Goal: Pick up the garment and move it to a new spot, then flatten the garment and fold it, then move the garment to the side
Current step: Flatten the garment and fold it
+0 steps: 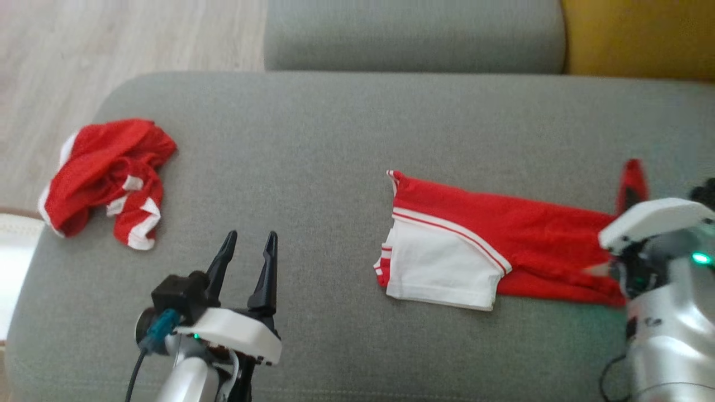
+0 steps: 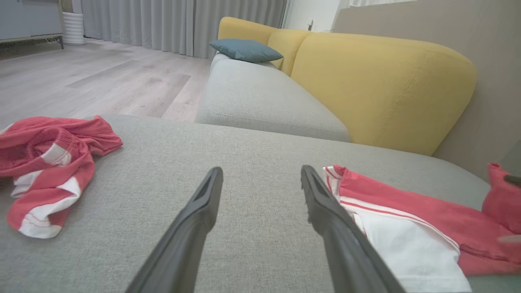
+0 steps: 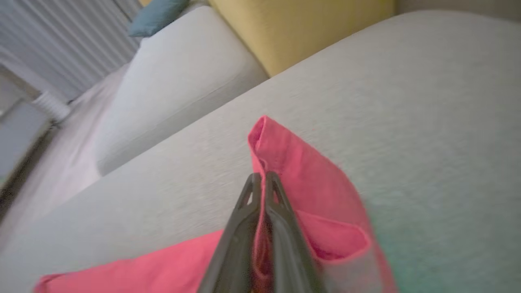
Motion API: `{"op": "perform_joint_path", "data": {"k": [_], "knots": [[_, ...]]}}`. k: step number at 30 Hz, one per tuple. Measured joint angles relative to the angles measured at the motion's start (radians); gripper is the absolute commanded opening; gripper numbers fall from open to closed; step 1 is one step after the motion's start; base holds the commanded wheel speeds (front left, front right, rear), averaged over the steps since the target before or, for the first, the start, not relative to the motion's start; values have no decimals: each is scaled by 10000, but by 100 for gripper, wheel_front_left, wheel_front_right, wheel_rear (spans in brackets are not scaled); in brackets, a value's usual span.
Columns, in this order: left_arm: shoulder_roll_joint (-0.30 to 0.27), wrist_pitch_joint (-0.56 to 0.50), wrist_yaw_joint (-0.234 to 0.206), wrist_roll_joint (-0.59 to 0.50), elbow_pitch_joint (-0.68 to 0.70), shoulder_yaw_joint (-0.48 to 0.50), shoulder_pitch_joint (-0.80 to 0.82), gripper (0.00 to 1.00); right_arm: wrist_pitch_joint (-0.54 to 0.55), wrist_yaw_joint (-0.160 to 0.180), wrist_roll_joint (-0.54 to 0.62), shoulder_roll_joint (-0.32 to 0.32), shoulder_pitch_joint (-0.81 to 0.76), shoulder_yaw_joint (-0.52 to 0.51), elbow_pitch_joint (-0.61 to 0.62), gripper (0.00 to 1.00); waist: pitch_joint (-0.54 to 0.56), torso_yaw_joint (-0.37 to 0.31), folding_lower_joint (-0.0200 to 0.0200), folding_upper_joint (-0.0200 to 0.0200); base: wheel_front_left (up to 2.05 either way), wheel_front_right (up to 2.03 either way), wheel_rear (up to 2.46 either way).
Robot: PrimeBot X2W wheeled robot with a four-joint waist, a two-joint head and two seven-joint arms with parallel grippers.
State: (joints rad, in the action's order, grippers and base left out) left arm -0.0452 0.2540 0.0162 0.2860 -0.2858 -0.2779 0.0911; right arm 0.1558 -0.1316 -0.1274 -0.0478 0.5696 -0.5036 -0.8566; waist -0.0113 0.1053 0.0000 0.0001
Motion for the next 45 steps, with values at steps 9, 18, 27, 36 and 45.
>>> {"op": "perform_joint_path", "data": {"k": [9, 18, 27, 36, 45], "knots": [[-15, 0, -203, 196, 259, 10, -304, 100, -245, 2, -6320, -29, 174, 4995, -688, 0, 595, 243, 0, 0, 0, 0, 0], [-23, 0, -205, 351, 255, -222, -303, 100, -2274, 2, -10332, -38, 140, 9559, -986, 0, 507, 878, 0, 0, 0, 0, 0], [-23, 0, -207, 422, 222, -420, -286, 100, -3536, 2, -12719, -52, 283, 12053, -2019, 0, 161, 1568, 0, 0, 0, 0, 0], [-23, 0, -192, 422, 113, -382, -266, 100, -3994, 2, -14661, -86, 913, 14168, -1718, 100, -160, 1917, 0, 0, 0, 0, 0], [-25, 0, -157, 307, 42, -194, -269, 100, -4040, 2, -14987, -73, 1249, 14916, -936, 100, 52, 1359, 0, 0, 0, 0, 0]]}}
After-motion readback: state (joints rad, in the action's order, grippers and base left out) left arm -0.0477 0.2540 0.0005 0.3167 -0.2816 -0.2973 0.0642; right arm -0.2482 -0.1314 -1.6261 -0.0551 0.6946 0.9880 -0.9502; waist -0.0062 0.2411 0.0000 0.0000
